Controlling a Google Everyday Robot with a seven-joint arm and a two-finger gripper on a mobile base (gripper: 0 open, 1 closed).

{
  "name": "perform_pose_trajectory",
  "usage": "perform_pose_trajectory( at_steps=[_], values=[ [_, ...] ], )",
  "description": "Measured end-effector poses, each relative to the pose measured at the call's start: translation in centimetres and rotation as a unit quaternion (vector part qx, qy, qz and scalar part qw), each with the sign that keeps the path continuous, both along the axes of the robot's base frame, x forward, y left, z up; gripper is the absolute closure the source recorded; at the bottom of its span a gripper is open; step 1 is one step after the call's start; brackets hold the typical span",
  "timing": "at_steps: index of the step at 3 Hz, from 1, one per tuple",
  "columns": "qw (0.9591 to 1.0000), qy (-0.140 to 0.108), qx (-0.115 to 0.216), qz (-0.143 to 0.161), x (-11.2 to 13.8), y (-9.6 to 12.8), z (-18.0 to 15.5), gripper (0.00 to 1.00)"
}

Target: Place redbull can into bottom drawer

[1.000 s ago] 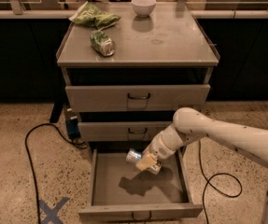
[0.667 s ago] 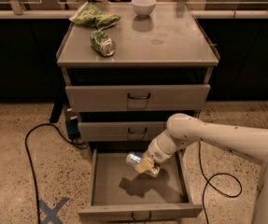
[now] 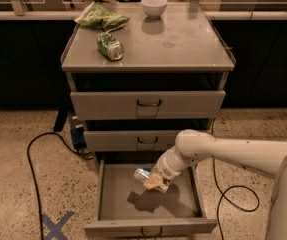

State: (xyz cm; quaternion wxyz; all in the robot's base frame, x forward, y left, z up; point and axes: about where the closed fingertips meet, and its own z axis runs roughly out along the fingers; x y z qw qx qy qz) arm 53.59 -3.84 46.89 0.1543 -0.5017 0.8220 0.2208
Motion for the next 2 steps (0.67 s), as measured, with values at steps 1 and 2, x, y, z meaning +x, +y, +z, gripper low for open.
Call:
perform_pose_trajectory(
  at_steps=[1,2],
  values=[
    [0.9988,-0.024,-0.041,-0.014,0.6,0.5,-5.2,1.00],
    [0.9948,-0.050,-0.078,-0.043,2.5,0.7,-8.8,1.00]
  ],
)
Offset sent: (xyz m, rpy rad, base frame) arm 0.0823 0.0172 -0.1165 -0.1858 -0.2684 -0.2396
